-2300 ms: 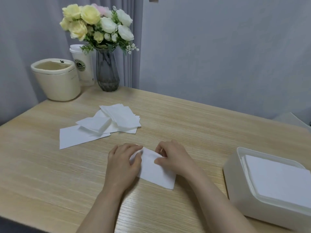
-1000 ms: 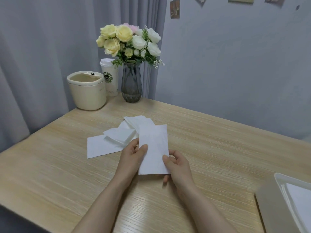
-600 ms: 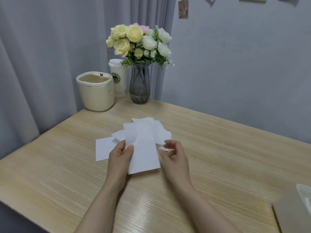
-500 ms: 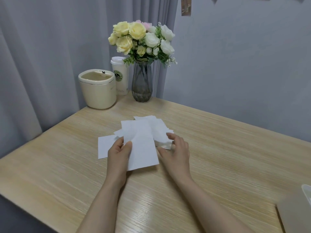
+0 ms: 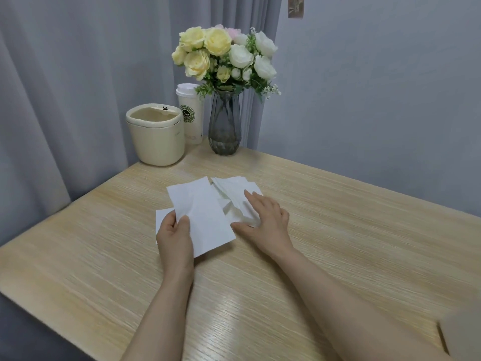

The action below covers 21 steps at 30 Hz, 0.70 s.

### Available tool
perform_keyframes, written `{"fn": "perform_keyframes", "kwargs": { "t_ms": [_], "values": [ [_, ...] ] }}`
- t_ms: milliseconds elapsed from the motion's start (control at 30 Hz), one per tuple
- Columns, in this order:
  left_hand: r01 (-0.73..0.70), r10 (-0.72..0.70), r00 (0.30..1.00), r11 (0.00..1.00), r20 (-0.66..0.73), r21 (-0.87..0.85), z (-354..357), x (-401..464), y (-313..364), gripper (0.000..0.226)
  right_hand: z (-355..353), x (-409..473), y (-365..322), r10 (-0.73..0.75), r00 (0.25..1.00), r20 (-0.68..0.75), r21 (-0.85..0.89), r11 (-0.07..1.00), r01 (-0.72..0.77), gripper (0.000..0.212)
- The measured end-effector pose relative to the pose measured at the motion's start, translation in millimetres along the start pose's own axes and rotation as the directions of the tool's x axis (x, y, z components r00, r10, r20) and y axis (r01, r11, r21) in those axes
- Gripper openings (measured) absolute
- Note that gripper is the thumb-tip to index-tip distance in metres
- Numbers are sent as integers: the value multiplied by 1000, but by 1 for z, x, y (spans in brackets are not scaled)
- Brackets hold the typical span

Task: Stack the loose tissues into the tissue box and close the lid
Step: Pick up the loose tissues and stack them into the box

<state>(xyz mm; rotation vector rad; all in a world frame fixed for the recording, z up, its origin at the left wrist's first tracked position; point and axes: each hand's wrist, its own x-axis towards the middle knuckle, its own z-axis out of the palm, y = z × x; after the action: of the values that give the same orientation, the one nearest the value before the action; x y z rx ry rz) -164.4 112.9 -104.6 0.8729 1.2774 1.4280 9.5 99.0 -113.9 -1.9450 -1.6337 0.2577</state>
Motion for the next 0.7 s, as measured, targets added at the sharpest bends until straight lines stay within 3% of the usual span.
{"fn": "perform_keyframes", "kwargs": {
  "t_ms": [233, 467, 700],
  "values": [
    [19, -22, 1000, 980, 11, 199, 4, 11, -5, 26, 5, -2, -8, -71, 996, -46, -203, 977, 60, 39],
    [19, -65, 990, 939, 124, 342, 3, 9, 1, 20, -5, -12, -3, -113, 992, -55, -293, 952, 92, 35],
    [78, -155, 962, 945, 226, 318, 13, -20, -1, 24, -22, -49, 10, -69, 991, -118, -302, 953, 31, 27]
  ]
}}
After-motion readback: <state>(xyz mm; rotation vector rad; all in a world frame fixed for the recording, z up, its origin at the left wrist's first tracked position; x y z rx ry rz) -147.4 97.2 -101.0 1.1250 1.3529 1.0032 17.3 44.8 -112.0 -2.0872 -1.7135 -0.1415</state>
